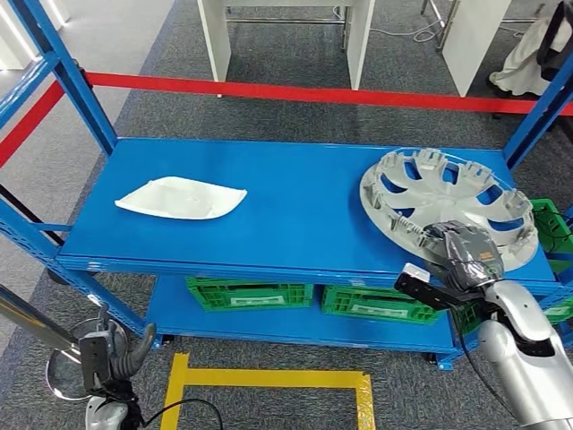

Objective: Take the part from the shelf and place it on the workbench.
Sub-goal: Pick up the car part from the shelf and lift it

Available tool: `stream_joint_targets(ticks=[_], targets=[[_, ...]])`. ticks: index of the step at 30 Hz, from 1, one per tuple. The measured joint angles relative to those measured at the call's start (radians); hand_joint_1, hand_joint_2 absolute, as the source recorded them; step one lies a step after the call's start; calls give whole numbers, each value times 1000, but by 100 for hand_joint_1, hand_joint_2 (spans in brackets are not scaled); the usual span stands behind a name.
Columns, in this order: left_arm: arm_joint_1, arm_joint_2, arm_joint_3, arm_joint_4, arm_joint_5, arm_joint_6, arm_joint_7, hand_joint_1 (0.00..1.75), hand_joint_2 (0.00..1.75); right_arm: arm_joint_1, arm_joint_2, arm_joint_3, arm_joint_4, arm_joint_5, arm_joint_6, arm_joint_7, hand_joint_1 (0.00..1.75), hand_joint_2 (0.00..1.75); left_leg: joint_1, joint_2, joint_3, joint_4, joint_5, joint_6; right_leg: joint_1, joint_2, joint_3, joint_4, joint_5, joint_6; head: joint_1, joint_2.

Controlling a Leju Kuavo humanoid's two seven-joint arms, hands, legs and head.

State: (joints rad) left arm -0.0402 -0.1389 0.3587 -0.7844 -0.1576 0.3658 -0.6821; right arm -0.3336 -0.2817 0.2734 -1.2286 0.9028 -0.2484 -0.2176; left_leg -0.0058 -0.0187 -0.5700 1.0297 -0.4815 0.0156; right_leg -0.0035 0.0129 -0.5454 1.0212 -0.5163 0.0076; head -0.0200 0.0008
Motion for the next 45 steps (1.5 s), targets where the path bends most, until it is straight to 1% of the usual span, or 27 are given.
stream_joint_targets(ticks=[4,9,17,20,26,33,36,40,43,45], targets=[[-3,0,-8,8,-4,2,0,0,175,-28,1,22,-39,18,-20,1,175,175,0,0,-1,0,0,0,0,0,-1,0,0,0,0,0],[-9,-1,-18,17,-4,8,0,0,175,-96,1,68,-108,65,-36,19,175,175,0,0,-2,0,0,0,0,0,-2,0,0,0,0,0],[-18,-7,-38,29,-3,12,0,0,175,-183,12,120,-206,135,-144,48,175,175,0,0,-2,0,0,0,0,0,-2,0,0,0,0,0],[-21,-10,-46,32,-3,14,0,0,175,-201,19,130,-236,146,-182,57,175,175,0,0,-2,0,0,0,0,0,-2,0,0,0,0,0],[-24,-12,-58,37,0,18,0,0,175,-230,25,140,-266,175,-216,64,175,175,0,0,-2,0,0,0,0,0,-2,0,0,0,0,0],[-28,-19,-79,44,2,20,0,0,175,-283,39,144,-276,230,-264,93,175,175,0,0,-2,0,0,0,0,0,-2,0,0,0,0,0],[-32,-21,-87,46,6,21,0,0,175,-304,44,146,-282,237,-260,96,175,175,0,0,-2,0,0,0,0,0,-2,0,0,0,0,0],[-34,-21,-96,46,16,24,0,0,175,-345,46,148,-284,196,-212,100,175,175,0,0,-2,0,0,0,0,0,-2,0,0,0,0,0],[-34,-19,-102,46,22,25,0,0,175,-376,46,150,-284,150,-168,99,175,175,-4,0,-5,5,-2,4,-4,0,-3,-1,3,4,-1,0],[-34,-18,-105,46,24,25,0,0,175,-398,46,152,-284,133,-150,106,175,175,-7,0,-6,6,-1,9,-6,0,-4,-4,5,9,-1,0]])
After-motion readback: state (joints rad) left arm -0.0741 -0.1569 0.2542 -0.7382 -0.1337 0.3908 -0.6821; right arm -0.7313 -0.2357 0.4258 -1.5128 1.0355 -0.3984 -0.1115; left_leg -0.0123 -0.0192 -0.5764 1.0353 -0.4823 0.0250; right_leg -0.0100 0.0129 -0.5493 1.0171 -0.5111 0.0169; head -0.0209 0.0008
